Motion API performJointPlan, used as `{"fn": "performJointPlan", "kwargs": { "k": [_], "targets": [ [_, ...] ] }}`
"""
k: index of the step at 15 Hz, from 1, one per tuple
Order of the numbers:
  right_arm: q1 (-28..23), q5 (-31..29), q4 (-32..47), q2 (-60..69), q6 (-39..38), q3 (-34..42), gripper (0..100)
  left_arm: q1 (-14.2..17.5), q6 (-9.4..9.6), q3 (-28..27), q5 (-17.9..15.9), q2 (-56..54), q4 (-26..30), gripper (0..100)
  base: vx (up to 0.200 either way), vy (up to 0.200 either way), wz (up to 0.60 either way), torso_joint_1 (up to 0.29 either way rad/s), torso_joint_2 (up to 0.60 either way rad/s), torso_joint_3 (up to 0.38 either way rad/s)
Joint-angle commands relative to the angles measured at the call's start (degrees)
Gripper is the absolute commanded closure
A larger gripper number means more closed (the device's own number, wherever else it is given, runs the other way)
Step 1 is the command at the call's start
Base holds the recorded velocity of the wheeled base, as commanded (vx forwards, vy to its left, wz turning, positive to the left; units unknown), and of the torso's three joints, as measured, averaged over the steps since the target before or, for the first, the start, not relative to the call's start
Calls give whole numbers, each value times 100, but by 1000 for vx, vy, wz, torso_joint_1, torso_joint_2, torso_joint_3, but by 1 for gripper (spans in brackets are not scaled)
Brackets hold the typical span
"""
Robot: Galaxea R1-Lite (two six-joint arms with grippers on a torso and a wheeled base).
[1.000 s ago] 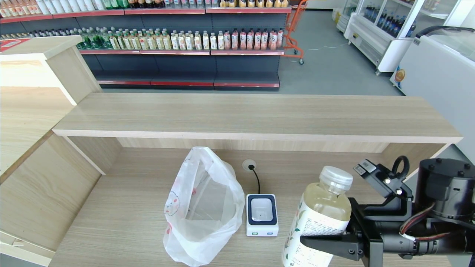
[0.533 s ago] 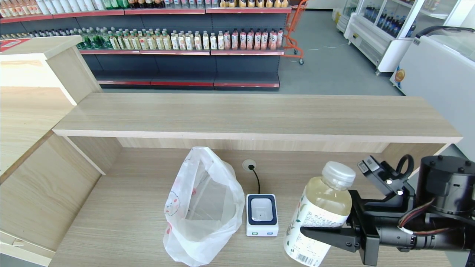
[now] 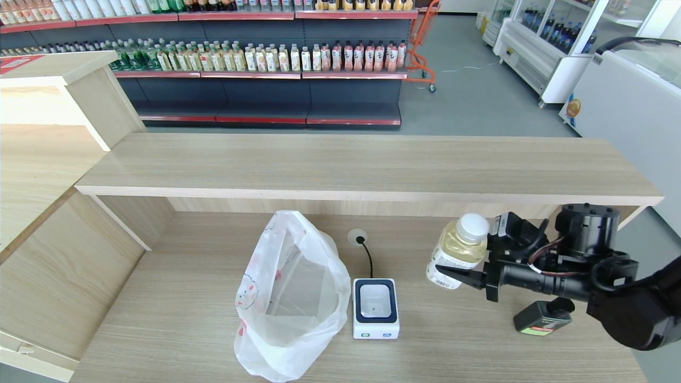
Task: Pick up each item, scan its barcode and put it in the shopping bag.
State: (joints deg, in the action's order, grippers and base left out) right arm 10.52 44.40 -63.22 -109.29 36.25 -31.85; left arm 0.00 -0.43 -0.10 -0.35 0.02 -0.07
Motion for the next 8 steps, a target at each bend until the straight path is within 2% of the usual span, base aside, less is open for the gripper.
{"fn": "performJointPlan", "kwargs": {
  "k": [1,8],
  "targets": [
    [-41,297,-577,-1209,75,-673,100,0,-1,1,0,-2,-1,0,0,0,0,0,0,0],
    [398,1458,-656,-2246,1288,-1508,100,0,-1,1,0,-2,-1,0,0,0,0,0,0,0]
  ]
}}
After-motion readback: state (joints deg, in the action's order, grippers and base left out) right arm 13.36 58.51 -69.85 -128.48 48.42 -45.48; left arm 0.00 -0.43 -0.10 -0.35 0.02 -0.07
